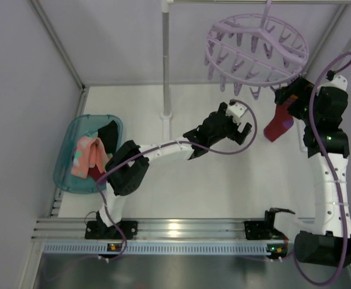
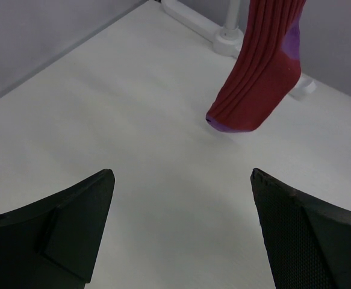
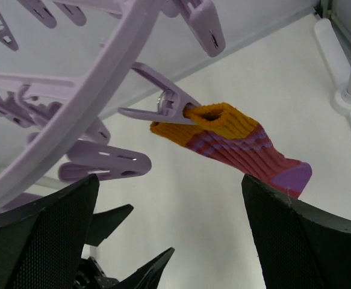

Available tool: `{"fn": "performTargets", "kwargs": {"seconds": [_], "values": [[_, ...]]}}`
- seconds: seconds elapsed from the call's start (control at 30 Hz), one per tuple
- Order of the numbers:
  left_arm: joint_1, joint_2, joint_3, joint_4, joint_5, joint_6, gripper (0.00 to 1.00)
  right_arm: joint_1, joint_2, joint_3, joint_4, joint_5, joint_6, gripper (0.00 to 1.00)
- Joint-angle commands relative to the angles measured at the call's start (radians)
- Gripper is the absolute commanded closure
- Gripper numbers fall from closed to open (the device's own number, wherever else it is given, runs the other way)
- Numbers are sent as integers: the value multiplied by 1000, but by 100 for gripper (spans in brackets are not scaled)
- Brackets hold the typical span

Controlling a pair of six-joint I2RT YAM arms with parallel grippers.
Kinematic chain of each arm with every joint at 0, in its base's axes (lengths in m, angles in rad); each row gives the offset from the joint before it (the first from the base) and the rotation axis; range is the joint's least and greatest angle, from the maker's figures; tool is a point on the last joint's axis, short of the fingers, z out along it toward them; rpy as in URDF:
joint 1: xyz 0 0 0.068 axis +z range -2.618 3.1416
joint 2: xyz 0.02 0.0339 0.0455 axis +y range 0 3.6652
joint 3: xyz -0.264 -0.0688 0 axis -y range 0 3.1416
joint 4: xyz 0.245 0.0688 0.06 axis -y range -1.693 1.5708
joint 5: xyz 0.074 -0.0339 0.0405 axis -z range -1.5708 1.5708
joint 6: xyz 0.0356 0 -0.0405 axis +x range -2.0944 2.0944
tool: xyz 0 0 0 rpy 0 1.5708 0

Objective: Remove the socks clipped to the hanger

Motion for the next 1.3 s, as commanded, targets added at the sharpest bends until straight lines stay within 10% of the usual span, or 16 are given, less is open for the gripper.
{"fn": "performTargets", "kwargs": {"seconds": [0.0, 0.5, 0.53, 0.57, 0.63, 0.8, 1.27], "values": [[-43, 84, 107, 83, 5, 29, 2, 8, -6, 0, -22, 43, -14, 2], [4, 777, 990, 105, 362, -58, 3, -20, -121, 58, -39, 58, 9, 2], [6, 816, 1030, 121, 352, -51, 8, -20, -139, 61, -30, 57, 10, 2], [4, 827, 1038, 131, 301, -49, 42, -20, -150, 63, -25, 52, 10, 2], [6, 813, 1009, 134, 209, -45, 100, -20, -174, 61, -13, 58, 7, 2], [3, 663, 779, 204, 19, -69, 100, -20, -167, 44, -2, 52, 3, 2], [3, 106, 179, 203, 140, -261, 100, -9, 26, 87, -66, -140, -122, 8]]}}
